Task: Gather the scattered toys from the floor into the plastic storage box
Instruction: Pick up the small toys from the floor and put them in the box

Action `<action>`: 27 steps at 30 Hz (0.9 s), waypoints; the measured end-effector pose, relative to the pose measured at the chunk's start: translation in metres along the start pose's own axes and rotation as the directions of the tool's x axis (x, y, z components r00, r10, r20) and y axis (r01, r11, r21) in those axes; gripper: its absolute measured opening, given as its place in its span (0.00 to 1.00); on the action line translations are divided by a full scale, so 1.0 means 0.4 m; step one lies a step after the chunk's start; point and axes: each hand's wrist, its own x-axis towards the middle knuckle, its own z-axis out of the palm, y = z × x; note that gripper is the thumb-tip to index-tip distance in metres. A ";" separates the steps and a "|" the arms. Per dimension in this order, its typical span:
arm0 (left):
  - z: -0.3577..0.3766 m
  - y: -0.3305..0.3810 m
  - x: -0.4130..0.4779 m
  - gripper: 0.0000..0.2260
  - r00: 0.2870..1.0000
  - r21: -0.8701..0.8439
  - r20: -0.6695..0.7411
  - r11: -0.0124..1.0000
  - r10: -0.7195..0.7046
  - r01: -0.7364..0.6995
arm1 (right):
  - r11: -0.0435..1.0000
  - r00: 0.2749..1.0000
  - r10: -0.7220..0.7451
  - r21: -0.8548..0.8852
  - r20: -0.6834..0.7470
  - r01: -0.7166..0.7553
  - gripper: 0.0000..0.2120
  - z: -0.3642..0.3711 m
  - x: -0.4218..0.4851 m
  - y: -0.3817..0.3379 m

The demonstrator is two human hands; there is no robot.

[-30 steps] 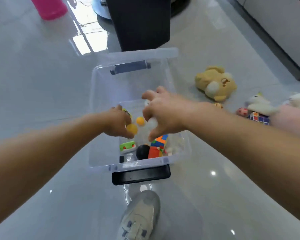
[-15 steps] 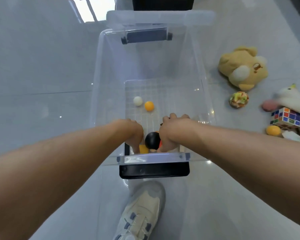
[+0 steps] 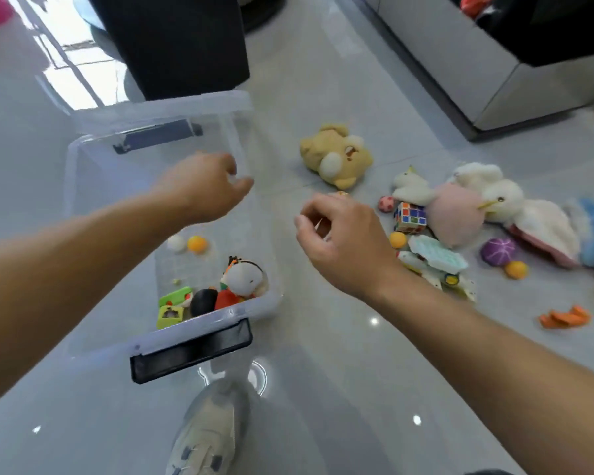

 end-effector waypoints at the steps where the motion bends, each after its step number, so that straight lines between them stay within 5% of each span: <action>1: -0.013 0.050 -0.005 0.23 0.999 -0.025 -0.037 0.999 0.033 -0.034 | 0.996 0.996 0.091 0.000 -0.014 -0.091 0.07 -0.033 -0.023 0.044; 6: -0.004 0.300 -0.027 0.19 0.963 0.025 0.065 0.964 0.261 -0.263 | 0.821 0.811 0.570 -0.120 0.131 -0.558 0.11 -0.141 -0.157 0.293; 11: 0.198 0.480 0.044 0.22 0.840 0.018 0.410 0.918 0.354 -0.396 | 0.745 0.775 0.620 -0.406 0.125 -0.530 0.30 -0.155 -0.209 0.486; 14: 0.356 0.541 0.120 0.28 0.795 -0.101 0.534 0.955 0.288 -0.278 | 0.716 0.790 0.608 -0.480 0.074 -0.506 0.41 -0.135 -0.186 0.573; 19: 0.541 0.605 0.207 0.30 0.859 -0.341 0.497 0.938 0.124 0.062 | 0.623 0.701 0.709 -0.528 0.069 -0.578 0.54 -0.084 -0.138 0.698; 22: 0.584 0.643 0.228 0.26 0.866 -0.487 0.500 0.837 0.031 0.251 | 0.619 0.739 0.672 -0.580 0.043 -0.529 0.47 -0.057 -0.142 0.735; 27: 0.609 0.672 0.241 0.16 0.851 -0.475 0.525 0.837 0.022 0.271 | 0.666 0.788 0.615 -0.536 0.000 -0.519 0.35 -0.058 -0.170 0.745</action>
